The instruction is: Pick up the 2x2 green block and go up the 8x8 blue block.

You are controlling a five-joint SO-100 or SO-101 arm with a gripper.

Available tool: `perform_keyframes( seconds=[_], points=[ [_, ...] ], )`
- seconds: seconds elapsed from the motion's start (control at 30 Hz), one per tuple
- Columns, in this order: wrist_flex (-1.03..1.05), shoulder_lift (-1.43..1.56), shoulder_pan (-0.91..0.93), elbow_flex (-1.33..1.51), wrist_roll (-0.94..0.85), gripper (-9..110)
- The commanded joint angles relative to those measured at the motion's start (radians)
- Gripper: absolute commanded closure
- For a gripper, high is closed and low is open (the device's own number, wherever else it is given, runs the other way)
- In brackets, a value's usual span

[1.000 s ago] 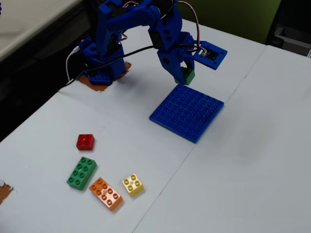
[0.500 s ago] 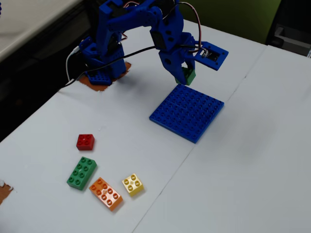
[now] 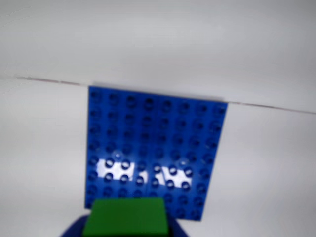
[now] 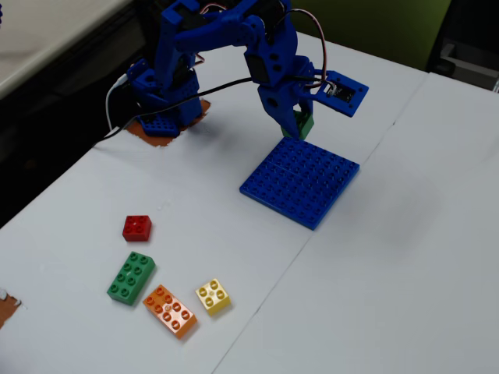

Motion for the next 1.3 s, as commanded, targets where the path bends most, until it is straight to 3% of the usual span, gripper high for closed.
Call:
perform_keyframes(
  seconds=[0.0, 1.27],
  points=[
    [0.002, 0.006, 0.008, -0.049, -0.011, 100],
    [-0.002, 0.037, 0.071, -0.060, -0.008, 100]
  ],
)
